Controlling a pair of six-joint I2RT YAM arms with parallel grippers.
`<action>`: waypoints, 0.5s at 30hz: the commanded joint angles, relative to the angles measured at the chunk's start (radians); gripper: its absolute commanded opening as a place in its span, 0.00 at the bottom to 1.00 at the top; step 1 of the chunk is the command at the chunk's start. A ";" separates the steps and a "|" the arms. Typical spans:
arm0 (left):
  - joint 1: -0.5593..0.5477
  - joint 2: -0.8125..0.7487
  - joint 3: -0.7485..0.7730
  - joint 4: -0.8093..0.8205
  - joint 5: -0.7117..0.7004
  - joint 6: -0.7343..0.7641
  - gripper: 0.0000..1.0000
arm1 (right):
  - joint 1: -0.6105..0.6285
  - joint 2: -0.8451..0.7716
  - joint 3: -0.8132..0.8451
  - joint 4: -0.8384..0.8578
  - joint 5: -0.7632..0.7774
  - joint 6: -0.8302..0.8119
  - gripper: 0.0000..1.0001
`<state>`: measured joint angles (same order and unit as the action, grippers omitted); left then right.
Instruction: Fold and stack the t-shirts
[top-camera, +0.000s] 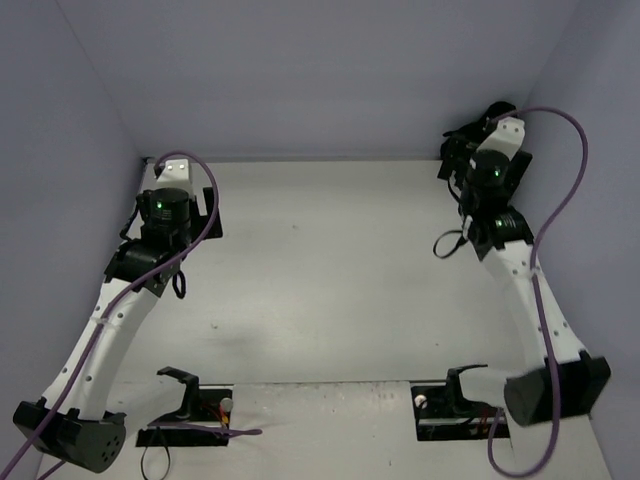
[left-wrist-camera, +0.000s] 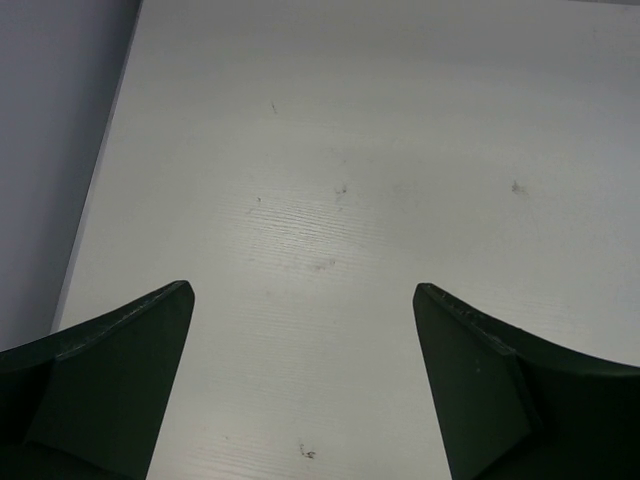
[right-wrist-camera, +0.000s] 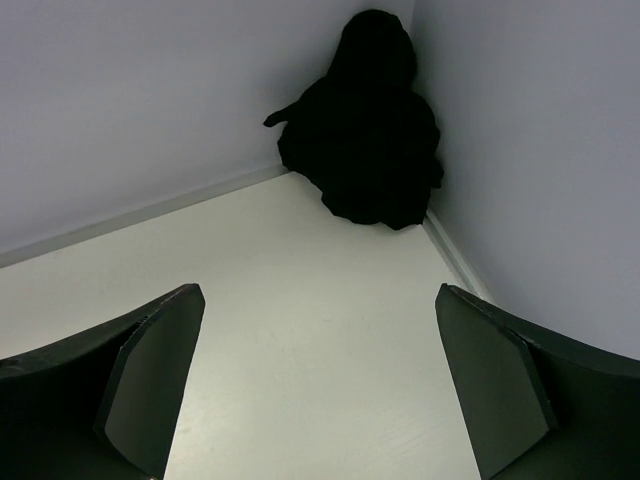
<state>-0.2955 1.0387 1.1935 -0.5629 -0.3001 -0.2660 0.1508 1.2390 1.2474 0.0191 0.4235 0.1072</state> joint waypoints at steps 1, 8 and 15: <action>-0.002 -0.051 -0.017 0.037 0.051 -0.059 0.89 | -0.091 0.214 0.120 0.092 -0.031 0.097 0.99; -0.004 -0.094 -0.086 0.012 0.105 -0.120 0.89 | -0.160 0.621 0.311 0.132 0.010 0.074 0.91; -0.005 -0.095 -0.103 0.006 0.148 -0.125 0.89 | -0.254 0.883 0.488 0.197 -0.059 -0.109 0.89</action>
<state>-0.2955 0.9520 1.0719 -0.5938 -0.1815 -0.3736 -0.0523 2.0778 1.6315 0.1054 0.3959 0.1108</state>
